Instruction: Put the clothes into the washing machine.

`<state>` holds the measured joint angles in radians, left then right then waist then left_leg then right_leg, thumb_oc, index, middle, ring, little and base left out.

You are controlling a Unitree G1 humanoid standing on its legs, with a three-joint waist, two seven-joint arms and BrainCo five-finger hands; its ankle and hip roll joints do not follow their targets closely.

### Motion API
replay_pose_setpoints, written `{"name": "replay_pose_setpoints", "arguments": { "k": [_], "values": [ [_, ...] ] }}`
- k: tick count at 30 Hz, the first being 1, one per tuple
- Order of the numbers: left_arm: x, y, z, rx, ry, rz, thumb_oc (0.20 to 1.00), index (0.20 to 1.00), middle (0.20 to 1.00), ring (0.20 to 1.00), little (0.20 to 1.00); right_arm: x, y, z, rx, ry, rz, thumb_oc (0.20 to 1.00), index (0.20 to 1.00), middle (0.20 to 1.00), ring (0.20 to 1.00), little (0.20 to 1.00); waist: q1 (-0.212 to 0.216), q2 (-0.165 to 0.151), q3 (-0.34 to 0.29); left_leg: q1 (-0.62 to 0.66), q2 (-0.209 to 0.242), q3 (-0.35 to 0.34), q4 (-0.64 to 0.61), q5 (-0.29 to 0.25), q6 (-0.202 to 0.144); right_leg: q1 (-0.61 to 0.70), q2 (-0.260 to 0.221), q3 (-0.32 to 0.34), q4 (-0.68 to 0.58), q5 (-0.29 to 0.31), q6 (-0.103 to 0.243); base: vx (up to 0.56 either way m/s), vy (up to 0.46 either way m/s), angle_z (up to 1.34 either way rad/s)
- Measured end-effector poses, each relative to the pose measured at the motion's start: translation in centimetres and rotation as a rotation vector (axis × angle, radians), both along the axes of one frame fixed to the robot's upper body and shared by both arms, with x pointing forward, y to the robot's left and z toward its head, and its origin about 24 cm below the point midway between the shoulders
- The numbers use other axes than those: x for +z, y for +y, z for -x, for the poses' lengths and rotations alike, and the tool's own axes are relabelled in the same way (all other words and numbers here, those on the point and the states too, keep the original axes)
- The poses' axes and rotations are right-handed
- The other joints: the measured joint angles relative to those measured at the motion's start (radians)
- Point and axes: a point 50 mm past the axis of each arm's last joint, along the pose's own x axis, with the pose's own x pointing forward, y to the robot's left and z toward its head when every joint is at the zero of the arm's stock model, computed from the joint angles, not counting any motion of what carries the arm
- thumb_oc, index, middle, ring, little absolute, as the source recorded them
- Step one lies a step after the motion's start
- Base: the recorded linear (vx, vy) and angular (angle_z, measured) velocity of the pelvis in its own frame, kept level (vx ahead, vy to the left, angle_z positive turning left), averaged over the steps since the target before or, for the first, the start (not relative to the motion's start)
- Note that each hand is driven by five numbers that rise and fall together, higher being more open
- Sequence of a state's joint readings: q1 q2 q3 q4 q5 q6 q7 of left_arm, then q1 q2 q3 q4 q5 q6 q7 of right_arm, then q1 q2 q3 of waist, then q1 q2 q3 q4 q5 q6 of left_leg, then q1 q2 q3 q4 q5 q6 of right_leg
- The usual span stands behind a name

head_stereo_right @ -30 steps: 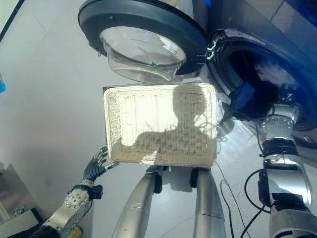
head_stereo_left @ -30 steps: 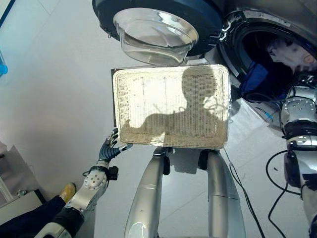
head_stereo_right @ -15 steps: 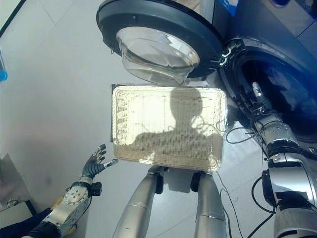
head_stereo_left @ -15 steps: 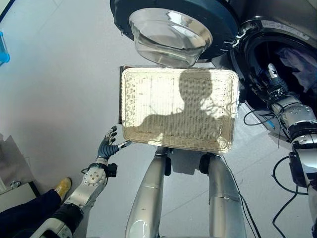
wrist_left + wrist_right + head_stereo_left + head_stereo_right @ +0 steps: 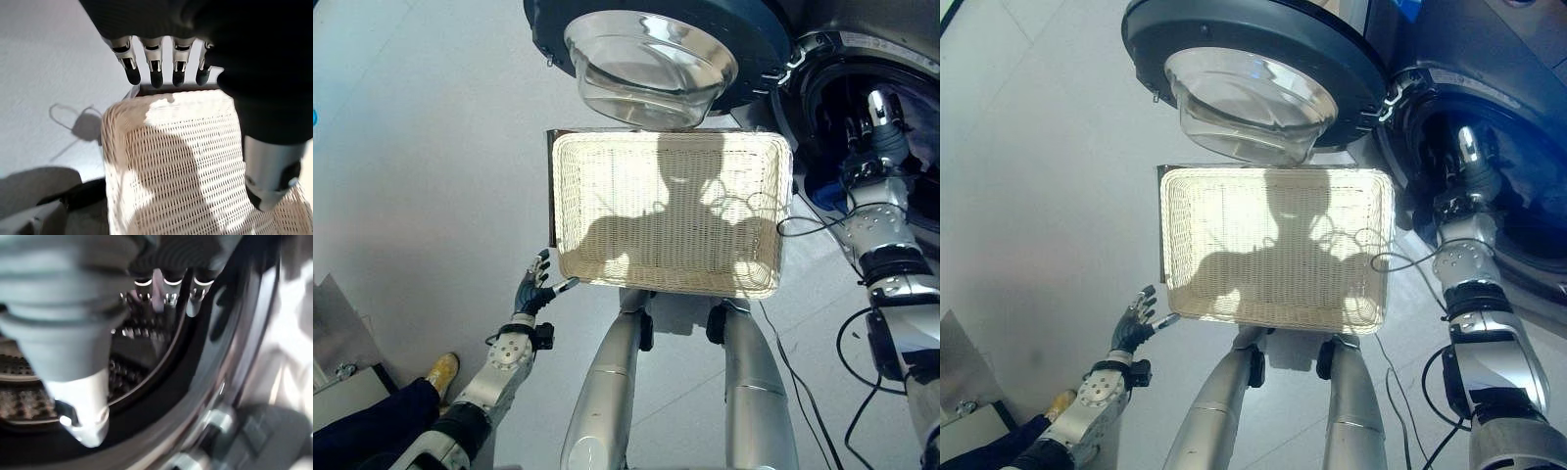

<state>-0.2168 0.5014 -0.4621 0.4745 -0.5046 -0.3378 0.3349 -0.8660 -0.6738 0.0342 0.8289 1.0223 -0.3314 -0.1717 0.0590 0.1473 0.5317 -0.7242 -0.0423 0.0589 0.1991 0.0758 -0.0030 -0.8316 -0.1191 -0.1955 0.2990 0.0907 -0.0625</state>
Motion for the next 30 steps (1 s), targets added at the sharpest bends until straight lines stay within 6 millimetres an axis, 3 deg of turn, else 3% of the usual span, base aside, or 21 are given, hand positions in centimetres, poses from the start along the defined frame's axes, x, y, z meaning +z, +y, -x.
{"name": "replay_pose_setpoints", "arguments": {
  "k": [2, 6, 8, 9, 11, 12, 13, 14, 16, 17, 20, 25, 26, 27, 30],
  "values": [
    [0.2, 0.0, -0.2, 0.011, -0.013, 0.008, 1.0, 1.0, 1.0, 1.0, 1.0, -0.8, -0.1, 0.4, -0.044, 0.037, 0.064, 1.0, 1.0, 1.0, 1.0, 1.0, -0.013, 0.0, 0.0, 0.002, -0.003, 0.009, -0.002, 0.002, 0.006, 0.004, -0.006, -0.001, -0.002, 0.0, 0.004, -0.05, 0.137, 0.05],
    [-0.3, 1.1, -0.2, 0.074, 0.0, 0.013, 1.0, 1.0, 1.0, 1.0, 1.0, -7.3, -0.9, 2.7, -0.06, 0.183, 0.091, 1.0, 1.0, 1.0, 1.0, 1.0, -0.024, -0.004, 0.003, 0.078, -0.014, 0.021, -0.028, 0.005, 0.023, 0.087, -0.015, -0.003, -0.032, 0.005, 0.023, -0.09, 0.251, 0.02],
    [-0.4, 1.4, -0.1, 0.087, 0.007, 0.011, 1.0, 1.0, 1.0, 1.0, 1.0, -9.1, -0.8, 3.2, -0.042, 0.225, 0.086, 1.0, 1.0, 1.0, 1.0, 1.0, -0.028, -0.005, 0.003, 0.103, -0.016, 0.021, -0.038, 0.006, 0.027, 0.111, -0.016, -0.003, -0.043, 0.006, 0.03, -0.09, 0.226, 0.01],
    [-0.8, 2.0, 0.3, 0.108, 0.014, 0.025, 1.0, 1.0, 1.0, 1.0, 1.0, -11.3, 0.2, 3.9, 0.005, 0.264, 0.075, 1.0, 1.0, 1.0, 1.0, 1.0, -0.055, -0.007, 0.003, 0.127, -0.023, 0.023, -0.044, 0.005, 0.032, 0.136, -0.02, 0.0, -0.054, 0.01, 0.042, -0.09, 0.276, -0.02],
    [-1.4, 2.3, 0.4, 0.126, 0.032, 0.068, 1.0, 1.0, 1.0, 1.0, 1.0, -13.3, 1.5, 4.6, 0.066, 0.293, 0.078, 1.0, 1.0, 1.0, 1.0, 1.0, -0.076, -0.019, 0.008, 0.149, -0.027, 0.036, -0.043, 0.0, 0.044, 0.158, -0.021, 0.014, -0.063, 0.02, 0.049, -0.07, 0.262, -0.11],
    [-1.5, 2.3, 0.4, 0.13, 0.036, 0.088, 1.0, 1.0, 1.0, 1.0, 1.0, -14.0, 1.7, 4.8, 0.078, 0.308, 0.081, 1.0, 1.0, 1.0, 1.0, 1.0, -0.074, -0.024, 0.009, 0.158, -0.027, 0.043, -0.044, -0.002, 0.046, 0.165, -0.021, 0.019, -0.067, 0.022, 0.052, -0.05, 0.209, -0.24],
    [-2.0, 2.0, 0.6, 0.122, 0.053, 0.128, 1.0, 1.0, 1.0, 1.0, 1.0, -15.8, 2.5, 5.6, 0.112, 0.364, 0.103, 1.0, 1.0, 1.0, 1.0, 1.0, -0.075, -0.036, 0.008, 0.184, -0.029, 0.054, -0.043, -0.008, 0.052, 0.193, -0.021, 0.029, -0.079, 0.027, 0.06, -0.09, 0.276, -0.17],
    [-2.5, 1.8, 0.7, 0.099, 0.071, 0.147, 1.0, 1.0, 1.0, 1.0, 1.0, -17.8, 3.5, 6.4, 0.144, 0.427, 0.113, 1.0, 1.0, 1.0, 1.0, 1.0, -0.102, -0.043, 0.008, 0.215, -0.034, 0.056, -0.042, -0.014, 0.057, 0.232, -0.023, 0.031, -0.098, 0.033, 0.071, -0.1, 0.298, -0.14],
    [-3.4, 1.9, 1.1, 0.106, 0.101, 0.192, 1.0, 1.0, 1.0, 1.0, 1.0, -19.8, 4.3, 7.5, 0.165, 0.491, 0.12, 1.0, 1.0, 1.0, 1.0, 1.0, -0.102, -0.061, 0.012, 0.265, -0.034, 0.068, -0.041, -0.024, 0.064, 0.287, -0.023, 0.038, -0.114, 0.034, 0.078, -0.06, 0.208, -0.17],
    [-4.4, 2.0, 1.8, 0.095, 0.144, 0.213, 1.0, 1.0, 1.0, 1.0, 1.0, -22.4, 5.2, 9.2, 0.198, 0.582, 0.127, 1.0, 1.0, 1.0, 1.0, 1.0, -0.103, -0.086, 0.008, 0.335, -0.035, 0.08, -0.051, -0.038, 0.067, 0.358, -0.022, 0.054, -0.134, 0.038, 0.087, -0.04, 0.161, -0.24],
    [-5.7, 3.5, 3.1, 0.117, 0.199, 0.234, 1.0, 1.0, 1.0, 1.0, 1.0, -25.8, 5.6, 12.0, 0.22, 0.745, 0.183, 1.0, 1.0, 1.0, 1.0, 1.0, -0.105, -0.124, 0.007, 0.443, -0.038, 0.091, -0.053, -0.056, 0.08, 0.48, -0.027, 0.055, -0.179, 0.046, 0.112, 0.0, 0.131, -0.15],
    [-8.7, 6.5, 7.0, 0.235, 0.355, 0.258, 1.0, 1.0, 1.0, 1.0, 1.0, -29.5, 6.9, 15.3, 0.313, 0.948, 0.277, 1.0, 1.0, 1.0, 1.0, 1.0, -0.096, -0.176, -0.043, 0.563, -0.028, 0.102, -0.099, -0.067, 0.09, 0.619, -0.03, 0.047, -0.23, 0.047, 0.134, 0.08, 0.029, 0.04],
    [-9.2, 6.6, 7.7, 0.248, 0.386, 0.265, 1.0, 1.0, 1.0, 1.0, 1.0, -30.3, 7.0, 16.1, 0.325, 0.997, 0.277, 1.0, 1.0, 1.0, 1.0, 1.0, -0.095, -0.178, -0.06, 0.574, -0.023, 0.102, -0.104, -0.067, 0.089, 0.637, -0.027, 0.048, -0.234, 0.041, 0.139, 0.1, -0.029, 0.49],
    [-10.5, 6.8, 9.4, 0.252, 0.465, 0.266, 1.0, 1.0, 1.0, 1.0, 1.0, -32.2, 7.1, 18.2, 0.362, 1.114, 0.276, 1.0, 1.0, 1.0, 1.0, 1.0, -0.093, -0.182, -0.13, 0.581, -0.015, 0.1, -0.12, -0.063, 0.084, 0.645, -0.021, 0.047, -0.233, 0.02, 0.14, 0.09, -0.035, 0.44],
    [-12.9, 6.2, 12.4, 0.234, 0.63, 0.268, 1.0, 1.0, 1.0, 1.0, 1.0, -34.5, 7.6, 21.1, 0.438, 1.288, 0.293, 1.0, 1.0, 1.0, 1.0, 1.0, -0.068, -0.182, -0.208, 0.651, -0.008, 0.1, -0.176, -0.051, 0.066, 0.702, -0.007, 0.046, -0.254, 0.012, 0.123, 0.06, -0.072, 0.15]
  ]
}}
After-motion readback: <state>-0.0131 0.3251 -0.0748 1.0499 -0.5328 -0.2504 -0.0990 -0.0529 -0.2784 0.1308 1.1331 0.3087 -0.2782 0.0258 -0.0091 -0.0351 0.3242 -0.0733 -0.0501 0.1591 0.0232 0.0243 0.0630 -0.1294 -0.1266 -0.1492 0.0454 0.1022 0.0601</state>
